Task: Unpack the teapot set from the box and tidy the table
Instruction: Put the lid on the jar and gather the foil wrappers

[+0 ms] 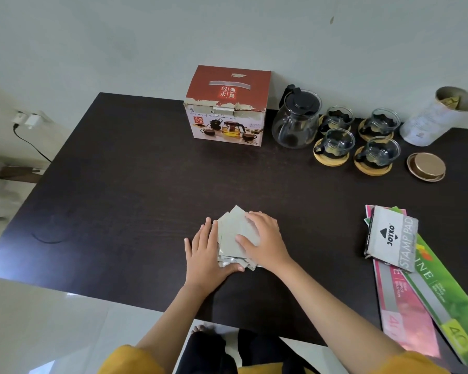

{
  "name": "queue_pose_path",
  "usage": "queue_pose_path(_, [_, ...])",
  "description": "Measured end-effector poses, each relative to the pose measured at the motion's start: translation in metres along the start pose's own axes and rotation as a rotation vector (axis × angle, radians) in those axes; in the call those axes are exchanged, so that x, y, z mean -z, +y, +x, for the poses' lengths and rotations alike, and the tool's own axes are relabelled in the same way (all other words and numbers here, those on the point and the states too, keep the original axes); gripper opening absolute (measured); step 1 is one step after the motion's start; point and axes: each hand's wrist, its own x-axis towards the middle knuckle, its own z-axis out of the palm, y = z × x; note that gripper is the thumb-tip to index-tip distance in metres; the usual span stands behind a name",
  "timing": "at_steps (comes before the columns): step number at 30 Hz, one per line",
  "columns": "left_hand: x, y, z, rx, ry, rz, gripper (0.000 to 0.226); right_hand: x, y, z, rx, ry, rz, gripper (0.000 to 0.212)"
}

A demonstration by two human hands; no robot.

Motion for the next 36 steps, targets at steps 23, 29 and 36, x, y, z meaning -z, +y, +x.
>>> queue_pose_path(23, [0.039, 0.013, 0.044, 0.231, -0.185, 0.084, 0.068, 0.013, -0.039, 0.018, -0.446, -0.281, -0.203, 0.053])
queue_pose_path(29, [0.034, 0.009, 0.042, 0.159, -0.178, -0.143, 0.074, 0.005, -0.034, 0.011, -0.276, -0.240, -0.120, 0.017])
queue_pose_path(36, [0.042, 0.007, 0.056, 0.157, -0.305, -0.226, 0.043, 0.021, -0.033, 0.010, -0.294, -0.259, 0.056, 0.029])
